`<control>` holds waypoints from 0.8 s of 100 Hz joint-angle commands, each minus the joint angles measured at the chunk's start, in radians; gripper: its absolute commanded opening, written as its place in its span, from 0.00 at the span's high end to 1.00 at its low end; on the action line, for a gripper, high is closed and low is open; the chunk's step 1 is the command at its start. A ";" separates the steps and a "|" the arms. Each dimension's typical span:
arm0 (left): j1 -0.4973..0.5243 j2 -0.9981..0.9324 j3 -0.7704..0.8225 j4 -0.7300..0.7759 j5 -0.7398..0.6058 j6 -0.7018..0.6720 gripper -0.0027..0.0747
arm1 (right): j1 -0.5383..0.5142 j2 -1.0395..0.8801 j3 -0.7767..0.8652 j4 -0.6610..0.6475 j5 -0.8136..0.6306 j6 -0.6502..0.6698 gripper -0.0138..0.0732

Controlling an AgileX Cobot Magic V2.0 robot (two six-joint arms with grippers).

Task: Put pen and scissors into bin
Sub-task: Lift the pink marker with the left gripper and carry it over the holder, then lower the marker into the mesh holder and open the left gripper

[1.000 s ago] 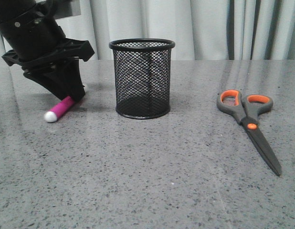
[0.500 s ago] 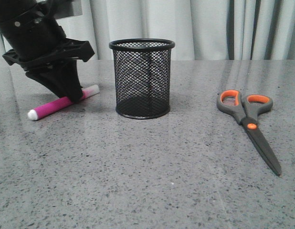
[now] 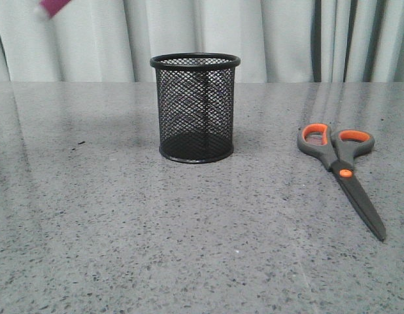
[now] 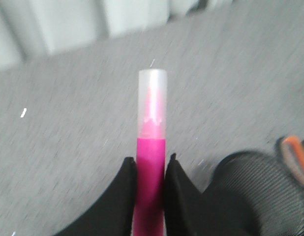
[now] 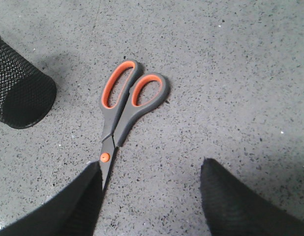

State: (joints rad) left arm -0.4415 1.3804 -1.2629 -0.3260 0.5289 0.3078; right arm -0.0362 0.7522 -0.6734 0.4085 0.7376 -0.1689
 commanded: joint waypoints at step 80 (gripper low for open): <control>-0.261 0.223 -0.028 -0.053 -0.348 0.031 0.99 | -0.004 0.003 -0.036 0.018 -0.059 -0.013 0.39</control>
State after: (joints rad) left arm -0.7069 1.6381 -1.2627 -0.3695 0.2274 0.3405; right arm -0.0362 0.7540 -0.6734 0.4085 0.7352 -0.1724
